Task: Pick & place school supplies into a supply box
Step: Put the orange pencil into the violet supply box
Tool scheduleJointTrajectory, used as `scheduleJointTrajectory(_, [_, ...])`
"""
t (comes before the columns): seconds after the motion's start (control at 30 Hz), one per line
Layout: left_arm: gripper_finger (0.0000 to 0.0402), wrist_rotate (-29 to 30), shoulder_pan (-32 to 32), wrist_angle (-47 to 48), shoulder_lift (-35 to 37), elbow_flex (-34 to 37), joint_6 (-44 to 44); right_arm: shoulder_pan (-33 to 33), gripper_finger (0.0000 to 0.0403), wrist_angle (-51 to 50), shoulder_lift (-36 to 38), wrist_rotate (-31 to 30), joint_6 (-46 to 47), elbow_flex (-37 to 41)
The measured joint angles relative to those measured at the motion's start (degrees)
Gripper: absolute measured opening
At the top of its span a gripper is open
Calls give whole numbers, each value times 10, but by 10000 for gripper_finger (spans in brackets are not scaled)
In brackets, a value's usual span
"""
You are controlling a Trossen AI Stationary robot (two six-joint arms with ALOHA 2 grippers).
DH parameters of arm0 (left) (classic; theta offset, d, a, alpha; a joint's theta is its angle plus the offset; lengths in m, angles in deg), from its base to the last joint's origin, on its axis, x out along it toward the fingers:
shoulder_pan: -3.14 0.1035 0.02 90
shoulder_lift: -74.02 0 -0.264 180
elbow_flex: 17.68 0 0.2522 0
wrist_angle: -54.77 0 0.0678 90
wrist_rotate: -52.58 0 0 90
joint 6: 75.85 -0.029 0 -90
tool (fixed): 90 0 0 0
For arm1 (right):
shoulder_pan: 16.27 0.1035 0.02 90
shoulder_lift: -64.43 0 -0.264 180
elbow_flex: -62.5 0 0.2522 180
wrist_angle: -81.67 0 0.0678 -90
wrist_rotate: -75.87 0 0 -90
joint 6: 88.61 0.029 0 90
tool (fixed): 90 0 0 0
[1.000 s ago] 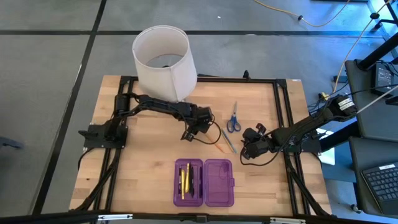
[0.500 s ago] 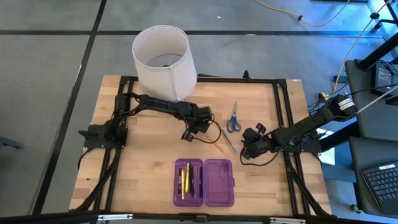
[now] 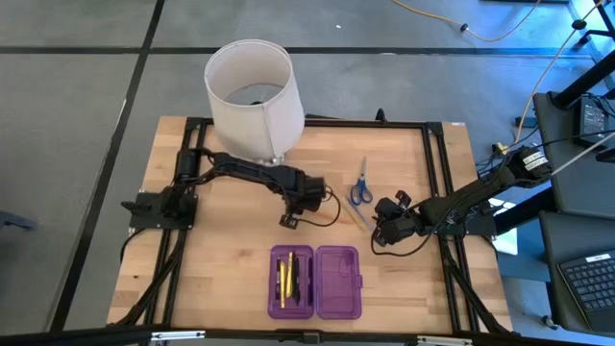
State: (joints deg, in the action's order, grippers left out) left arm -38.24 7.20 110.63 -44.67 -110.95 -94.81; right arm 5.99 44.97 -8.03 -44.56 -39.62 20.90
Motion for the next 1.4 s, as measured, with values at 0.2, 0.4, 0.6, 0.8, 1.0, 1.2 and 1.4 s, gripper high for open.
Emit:
scheduleJointTrajectory(0.2, [31, 5, -27, 12, 0, 1, 74, 0, 104, 0, 0, 0, 0, 0])
scheduleJointTrajectory(0.4, [42, 4, -41, 32, 0, 0, 118, 0, 104, 0, 0, 0, 0, 0])
scheduleJointTrajectory(0.6, [50, 3, -46, 37, 0, 0, 138, 0, 104, 0, 0, 0, 2, 0])
scheduleJointTrajectory(0.8, [68, -2, -46, 38, 0, 0, 137, 0, 104, 0, 0, 1, 2, 0])
scheduleJointTrajectory(1.0, [83, -3, -47, 36, 0, 1, 128, 0, 104, 0, 0, 1, 2, 0])
scheduleJointTrajectory(1.2, [56, 27, -50, 25, 1, 2, 108, 0, 104, 0, 0, 1, 0, 0])
scheduleJointTrajectory(1.4, [11, 21, -49, 23, 1, 2, 107, 0, 104, 0, 0, 1, -2, 0])
